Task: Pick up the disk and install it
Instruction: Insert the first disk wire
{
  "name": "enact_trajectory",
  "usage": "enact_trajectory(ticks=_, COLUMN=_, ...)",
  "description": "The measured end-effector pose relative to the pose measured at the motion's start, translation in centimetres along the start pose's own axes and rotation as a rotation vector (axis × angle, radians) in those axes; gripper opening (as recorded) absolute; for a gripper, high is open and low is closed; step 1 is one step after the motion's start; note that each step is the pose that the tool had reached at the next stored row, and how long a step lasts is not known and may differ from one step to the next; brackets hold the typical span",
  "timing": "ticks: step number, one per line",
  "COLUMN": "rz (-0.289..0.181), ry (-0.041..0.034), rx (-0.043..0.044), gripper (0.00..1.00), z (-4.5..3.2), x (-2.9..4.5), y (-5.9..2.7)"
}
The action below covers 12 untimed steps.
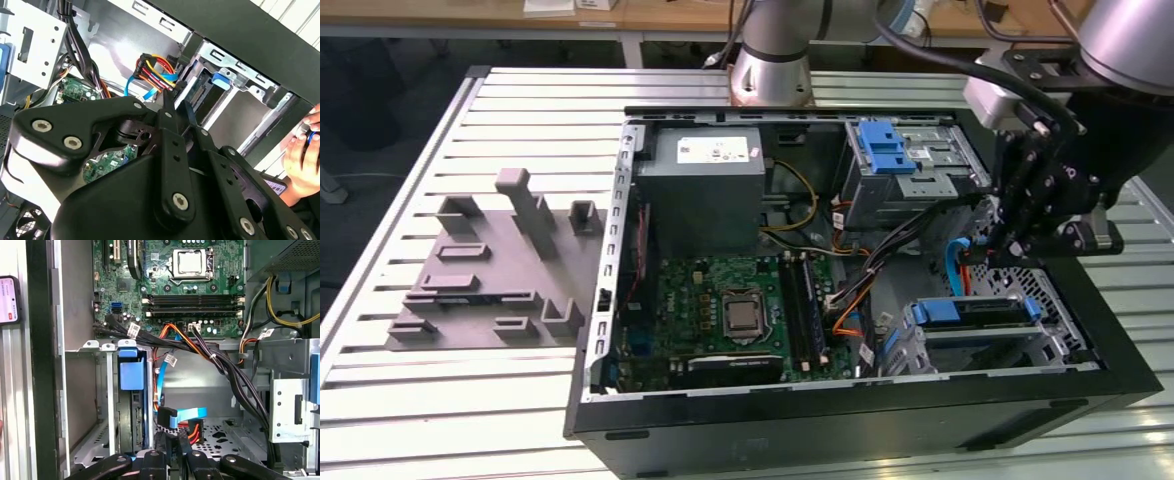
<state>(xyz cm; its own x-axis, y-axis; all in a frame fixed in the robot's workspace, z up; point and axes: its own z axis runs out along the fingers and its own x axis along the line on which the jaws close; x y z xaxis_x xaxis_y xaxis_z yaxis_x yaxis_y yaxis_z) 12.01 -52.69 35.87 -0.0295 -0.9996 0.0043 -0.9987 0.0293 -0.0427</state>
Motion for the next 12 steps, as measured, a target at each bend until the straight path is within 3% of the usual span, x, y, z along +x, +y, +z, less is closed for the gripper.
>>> enact_trajectory(ticks=4, rz=0.000, ry=0.0014, rx=0.0000, gripper=0.24, z=0.20, x=-0.23, y=0.01)
enact_trajectory(ticks=12, rz=-0.001, ry=0.0169, rx=0.0005, gripper=0.24, z=0.68, x=-0.38, y=0.04)
